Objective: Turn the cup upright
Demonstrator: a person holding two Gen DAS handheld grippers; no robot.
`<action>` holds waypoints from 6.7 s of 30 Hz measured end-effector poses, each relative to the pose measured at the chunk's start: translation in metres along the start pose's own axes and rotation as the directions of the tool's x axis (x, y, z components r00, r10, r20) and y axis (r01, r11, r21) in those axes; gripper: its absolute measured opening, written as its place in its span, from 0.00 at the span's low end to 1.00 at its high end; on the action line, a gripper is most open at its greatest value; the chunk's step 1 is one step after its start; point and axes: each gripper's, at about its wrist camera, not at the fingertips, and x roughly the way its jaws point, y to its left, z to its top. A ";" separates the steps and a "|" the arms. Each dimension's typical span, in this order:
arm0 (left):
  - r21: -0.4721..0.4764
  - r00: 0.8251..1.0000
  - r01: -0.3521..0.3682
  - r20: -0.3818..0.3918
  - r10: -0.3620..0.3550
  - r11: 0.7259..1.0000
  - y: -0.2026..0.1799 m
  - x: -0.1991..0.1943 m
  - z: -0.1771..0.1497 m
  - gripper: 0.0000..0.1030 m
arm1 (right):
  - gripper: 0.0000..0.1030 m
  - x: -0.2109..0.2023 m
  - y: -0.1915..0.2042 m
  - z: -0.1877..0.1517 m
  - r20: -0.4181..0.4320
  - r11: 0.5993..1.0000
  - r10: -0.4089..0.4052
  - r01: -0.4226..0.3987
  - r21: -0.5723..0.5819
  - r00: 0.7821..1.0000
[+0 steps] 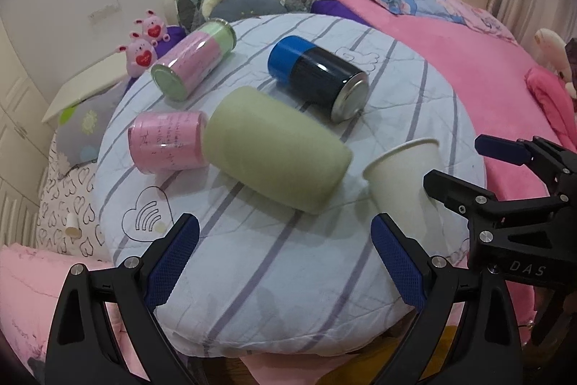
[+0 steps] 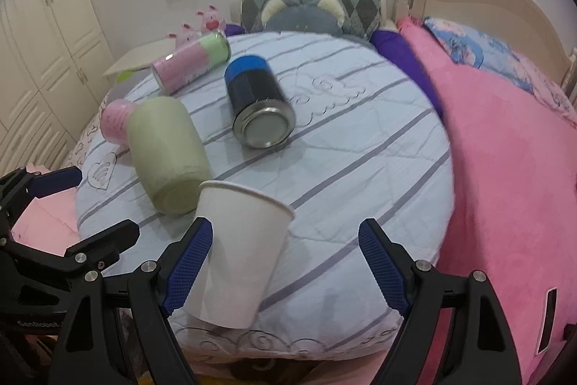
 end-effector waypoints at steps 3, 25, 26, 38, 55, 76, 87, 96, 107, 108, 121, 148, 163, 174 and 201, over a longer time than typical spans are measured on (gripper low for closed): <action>-0.019 1.000 0.015 -0.010 -0.015 1.000 0.012 0.006 -0.003 0.95 | 0.82 0.008 0.006 0.002 -0.035 1.000 0.019 -0.019 0.017 0.999; -0.084 0.996 0.030 -0.078 -0.036 0.996 0.050 0.034 -0.022 0.95 | 0.72 0.059 0.030 0.017 -0.195 0.991 0.133 -0.126 0.046 0.972; -0.085 0.996 0.031 -0.081 -0.038 0.996 0.049 0.035 -0.022 0.95 | 0.72 0.058 0.033 0.017 -0.178 0.995 0.104 -0.102 0.022 0.978; -0.100 0.997 0.038 -0.067 -0.045 0.994 0.046 0.031 -0.017 0.95 | 0.72 0.044 0.029 0.024 -0.107 0.997 0.057 -0.062 -0.036 0.993; -0.161 0.999 0.043 0.000 -0.044 0.986 0.048 0.019 -0.005 0.99 | 0.73 0.031 0.019 0.031 0.265 0.995 0.008 0.019 -0.099 0.964; -0.212 1.000 0.019 0.014 -0.017 0.977 0.039 0.007 -0.033 0.99 | 0.72 0.017 0.025 -0.035 0.410 0.978 0.012 0.075 -0.196 0.912; -0.198 1.000 0.012 0.026 -0.007 0.980 0.025 0.001 -0.041 0.99 | 0.79 0.007 0.017 -0.044 0.381 0.981 0.008 0.067 -0.182 0.925; -0.186 0.999 0.011 0.046 -0.003 0.983 0.019 -0.007 -0.042 0.99 | 0.79 0.000 0.016 -0.049 0.362 0.981 0.030 0.042 -0.188 0.932; -0.178 0.998 0.009 0.062 0.002 0.984 0.014 -0.014 -0.042 0.99 | 0.79 -0.011 0.014 -0.048 0.348 0.985 0.062 -0.001 -0.173 0.936; -0.178 0.998 0.008 0.064 0.003 0.984 0.013 -0.015 -0.042 0.99 | 0.79 -0.013 0.013 -0.048 0.347 0.985 0.068 -0.009 -0.171 0.935; -0.171 0.993 0.018 0.114 0.002 0.985 0.003 -0.031 -0.042 1.00 | 0.79 -0.045 0.007 -0.049 0.398 0.985 0.092 -0.024 -0.174 0.913; -0.180 0.910 0.021 0.410 0.055 0.983 -0.037 -0.055 -0.044 1.00 | 0.79 -0.075 -0.044 -0.059 0.544 0.999 0.024 -0.032 0.005 0.839; -0.183 0.838 -0.041 0.529 0.133 0.982 -0.047 -0.053 -0.058 1.00 | 0.79 -0.061 -0.043 -0.071 0.568 0.999 0.053 -0.042 -0.033 0.822; -0.200 0.819 -0.060 0.551 0.162 0.978 -0.047 -0.053 -0.061 1.00 | 0.79 -0.060 -0.041 -0.075 0.573 0.996 0.081 -0.051 -0.069 0.815; -0.218 0.828 -0.090 0.525 0.194 0.972 -0.043 -0.044 -0.057 1.00 | 0.79 -0.051 -0.037 -0.070 0.545 0.994 0.102 -0.060 -0.094 0.832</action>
